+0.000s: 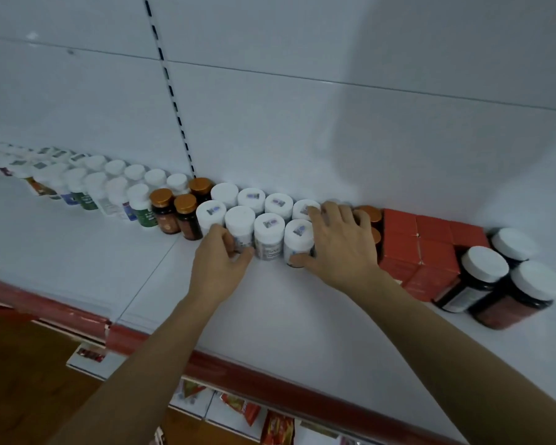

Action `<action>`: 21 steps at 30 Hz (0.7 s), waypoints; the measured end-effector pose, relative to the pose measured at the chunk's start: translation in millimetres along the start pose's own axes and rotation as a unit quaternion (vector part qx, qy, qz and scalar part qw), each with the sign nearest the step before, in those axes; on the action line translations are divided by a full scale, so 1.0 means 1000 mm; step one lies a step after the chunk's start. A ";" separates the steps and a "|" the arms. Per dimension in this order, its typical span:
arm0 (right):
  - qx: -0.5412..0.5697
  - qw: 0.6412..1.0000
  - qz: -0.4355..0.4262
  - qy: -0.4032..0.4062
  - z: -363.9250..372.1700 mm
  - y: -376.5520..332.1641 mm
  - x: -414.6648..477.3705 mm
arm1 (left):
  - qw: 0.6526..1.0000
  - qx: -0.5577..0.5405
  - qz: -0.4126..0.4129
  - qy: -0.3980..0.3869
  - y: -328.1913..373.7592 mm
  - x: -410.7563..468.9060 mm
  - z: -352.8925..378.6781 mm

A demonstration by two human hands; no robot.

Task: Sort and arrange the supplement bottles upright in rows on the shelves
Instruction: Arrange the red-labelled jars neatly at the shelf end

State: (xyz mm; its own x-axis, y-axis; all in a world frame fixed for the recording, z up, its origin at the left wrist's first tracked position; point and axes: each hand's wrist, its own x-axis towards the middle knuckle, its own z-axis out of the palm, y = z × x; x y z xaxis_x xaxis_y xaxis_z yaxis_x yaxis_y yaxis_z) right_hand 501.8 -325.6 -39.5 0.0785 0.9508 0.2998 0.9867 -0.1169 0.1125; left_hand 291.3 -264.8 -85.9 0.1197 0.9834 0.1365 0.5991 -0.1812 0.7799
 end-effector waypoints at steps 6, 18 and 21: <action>-0.029 1.000 -0.007 -0.010 0.001 0.000 0.000 | 0.999 0.017 0.047 -0.009 -0.011 -0.001 -0.004; 0.000 0.997 0.064 0.051 -0.058 0.094 -0.053 | 0.942 0.080 0.307 -0.111 0.094 -0.010 0.006; -0.001 0.984 0.155 0.091 -0.077 0.150 -0.095 | 0.915 0.076 0.373 -0.133 0.145 -0.010 0.036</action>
State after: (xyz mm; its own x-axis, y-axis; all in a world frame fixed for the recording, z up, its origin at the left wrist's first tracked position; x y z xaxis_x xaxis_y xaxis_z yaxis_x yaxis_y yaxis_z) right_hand 631.7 -455.7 21.7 0.3488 0.8022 0.4845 0.9190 -0.3942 -0.0088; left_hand 405.4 -300.8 3.4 0.7169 0.5507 0.4275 0.3724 -0.8209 0.4330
